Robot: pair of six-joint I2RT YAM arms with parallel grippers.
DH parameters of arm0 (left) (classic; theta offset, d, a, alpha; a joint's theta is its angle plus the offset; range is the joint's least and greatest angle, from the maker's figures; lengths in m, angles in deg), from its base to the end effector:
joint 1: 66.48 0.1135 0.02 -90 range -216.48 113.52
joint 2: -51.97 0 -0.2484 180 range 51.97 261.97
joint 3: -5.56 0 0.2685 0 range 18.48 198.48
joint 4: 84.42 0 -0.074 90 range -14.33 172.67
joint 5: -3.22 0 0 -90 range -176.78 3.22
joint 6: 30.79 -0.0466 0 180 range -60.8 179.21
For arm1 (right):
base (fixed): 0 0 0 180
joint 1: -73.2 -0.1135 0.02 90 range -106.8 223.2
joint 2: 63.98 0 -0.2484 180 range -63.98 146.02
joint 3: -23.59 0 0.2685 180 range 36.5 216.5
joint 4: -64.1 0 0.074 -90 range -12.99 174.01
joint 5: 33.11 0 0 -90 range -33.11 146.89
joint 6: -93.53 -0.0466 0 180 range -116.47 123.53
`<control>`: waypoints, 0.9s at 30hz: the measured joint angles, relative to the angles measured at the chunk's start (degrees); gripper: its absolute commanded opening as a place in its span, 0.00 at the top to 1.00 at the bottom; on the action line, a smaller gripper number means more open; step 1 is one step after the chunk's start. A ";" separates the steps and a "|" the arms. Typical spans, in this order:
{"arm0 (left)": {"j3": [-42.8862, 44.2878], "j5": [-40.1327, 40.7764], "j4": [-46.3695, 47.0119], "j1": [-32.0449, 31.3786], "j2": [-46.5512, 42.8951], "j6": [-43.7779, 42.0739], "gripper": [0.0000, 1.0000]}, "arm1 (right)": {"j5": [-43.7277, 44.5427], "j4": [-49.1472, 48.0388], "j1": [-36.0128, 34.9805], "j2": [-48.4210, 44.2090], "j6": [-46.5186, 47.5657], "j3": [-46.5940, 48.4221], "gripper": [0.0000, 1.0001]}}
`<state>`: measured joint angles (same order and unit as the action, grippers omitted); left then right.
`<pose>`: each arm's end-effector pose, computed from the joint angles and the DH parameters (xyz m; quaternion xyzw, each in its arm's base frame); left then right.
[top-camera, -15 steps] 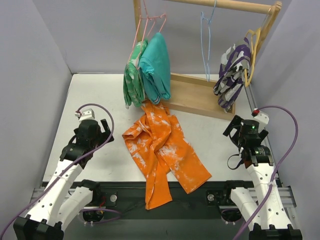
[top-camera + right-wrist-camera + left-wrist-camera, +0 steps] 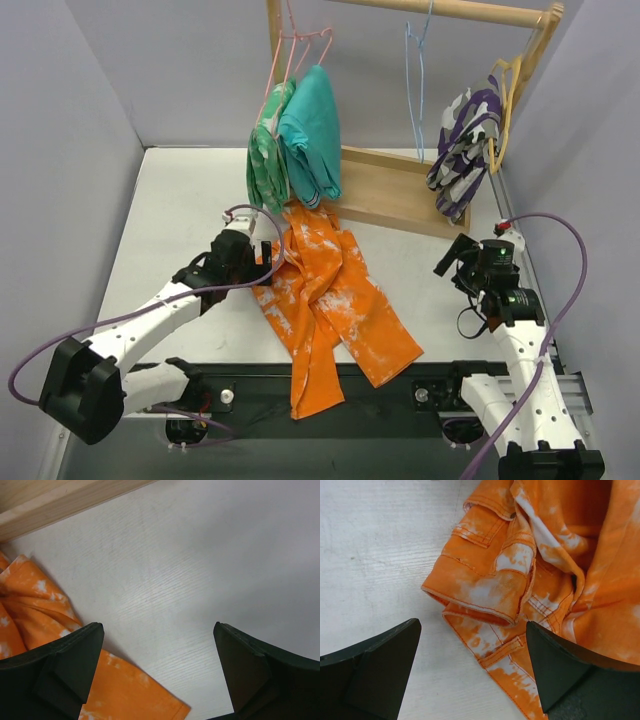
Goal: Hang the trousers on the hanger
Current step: Flatten out the trousers at the center of the board.
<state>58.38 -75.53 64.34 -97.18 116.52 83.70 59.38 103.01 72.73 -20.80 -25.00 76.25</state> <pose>0.2314 -0.1268 0.2016 0.0104 0.9133 -0.1043 0.3935 0.2087 -0.0003 0.2685 0.2199 0.8349 0.1081 0.4928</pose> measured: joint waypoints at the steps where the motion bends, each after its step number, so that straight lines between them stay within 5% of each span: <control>1: -0.02 0.00 0.24 -0.15 1.27 -0.11 0.03 | -1.09 -0.02 0.00 -0.02 -0.31 -0.20 0.04; 13: -0.02 -0.61 6.25 -1.14 7.32 -1.66 0.05 | -8.61 1.53 -2.91 -2.03 0.81 -4.22 0.09; 16: 0.11 -0.85 7.30 -1.14 10.73 -2.38 0.39 | -9.35 1.60 -7.28 -0.66 1.68 -4.22 0.10; 17: 0.15 -1.01 7.50 -1.11 11.89 -2.69 0.63 | -9.29 1.51 -9.64 0.02 1.79 -4.20 0.10; 20: 1.25 -1.03 6.67 -1.14 14.86 -3.67 0.95 | -7.74 1.11 -20.28 3.76 1.77 -3.72 0.10; 27: 2.49 0.72 4.61 -1.11 13.86 -2.93 1.00 | -5.03 -2.34 -42.93 21.07 2.58 5.22 0.08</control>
<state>60.87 -74.81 68.95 -98.29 130.38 80.77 54.35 100.67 29.81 0.27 -22.42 81.47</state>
